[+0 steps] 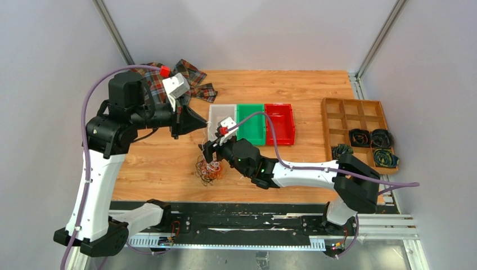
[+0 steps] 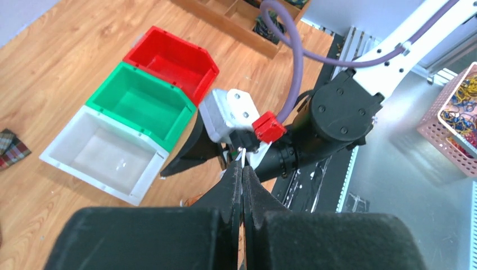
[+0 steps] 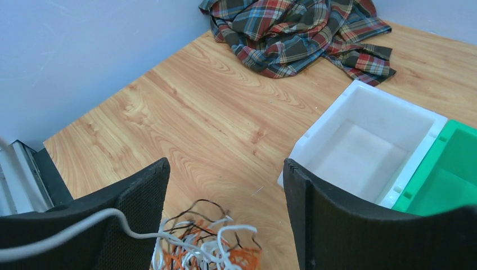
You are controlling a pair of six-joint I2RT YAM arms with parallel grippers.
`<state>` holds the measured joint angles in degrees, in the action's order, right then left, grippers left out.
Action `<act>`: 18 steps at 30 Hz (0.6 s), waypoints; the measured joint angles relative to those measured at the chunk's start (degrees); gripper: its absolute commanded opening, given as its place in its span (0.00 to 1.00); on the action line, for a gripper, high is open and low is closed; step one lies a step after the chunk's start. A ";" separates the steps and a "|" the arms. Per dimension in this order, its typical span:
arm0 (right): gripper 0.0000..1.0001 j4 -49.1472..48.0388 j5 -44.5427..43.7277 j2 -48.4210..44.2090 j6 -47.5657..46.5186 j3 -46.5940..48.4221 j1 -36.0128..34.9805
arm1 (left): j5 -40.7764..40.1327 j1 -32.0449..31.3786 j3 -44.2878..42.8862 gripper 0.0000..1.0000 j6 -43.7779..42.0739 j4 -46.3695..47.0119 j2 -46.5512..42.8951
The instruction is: Untangle the cables
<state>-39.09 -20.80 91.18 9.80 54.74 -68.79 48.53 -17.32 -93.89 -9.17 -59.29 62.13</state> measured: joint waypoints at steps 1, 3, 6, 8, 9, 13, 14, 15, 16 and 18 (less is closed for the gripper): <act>0.73 -0.09 0.00 0.15 0.31 0.00 0.00 | 0.13 -0.09 -1.05 0.00 0.33 -0.04 0.46; 0.73 -0.22 0.02 0.59 1.09 -0.02 0.00 | 0.35 -0.17 -2.91 0.01 0.92 -0.07 1.29; 0.72 -0.68 0.04 1.70 1.99 -0.11 0.00 | 0.35 -0.20 -6.19 0.01 1.53 -0.48 2.78; 0.72 -1.03 0.04 2.49 2.67 -0.33 0.00 | 0.28 -0.20 -8.41 0.01 1.95 -0.76 3.74; 0.71 -1.18 0.04 2.82 2.86 -0.42 0.00 | 0.24 -0.20 -9.79 0.00 2.16 -0.90 4.26; 0.70 -1.40 0.04 4.39 3.74 -0.94 0.00 | 0.07 -0.22 -14.99 0.01 2.80 -0.94 5.92; 0.70 -1.40 0.02 4.74 3.98 -1.09 0.00 | 0.02 -0.24 -16.31 0.01 3.02 -0.90 6.27; 0.70 -1.42 0.02 5.09 4.20 -1.29 0.00 | 0.00 -0.26 -17.27 0.00 3.23 -0.90 6.51; 0.70 -1.42 -0.02 5.35 4.37 -1.57 0.00 | -0.07 -0.28 -18.23 0.00 3.41 -0.90 6.75; 0.70 -1.46 -0.28 5.81 4.76 -2.38 0.00 | -0.13 -0.31 -20.02 0.00 3.67 -0.98 7.17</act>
<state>-40.56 -21.08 96.99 14.57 52.36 -68.79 48.40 -17.63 -113.91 -5.50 -60.27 69.30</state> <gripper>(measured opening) 0.702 0.012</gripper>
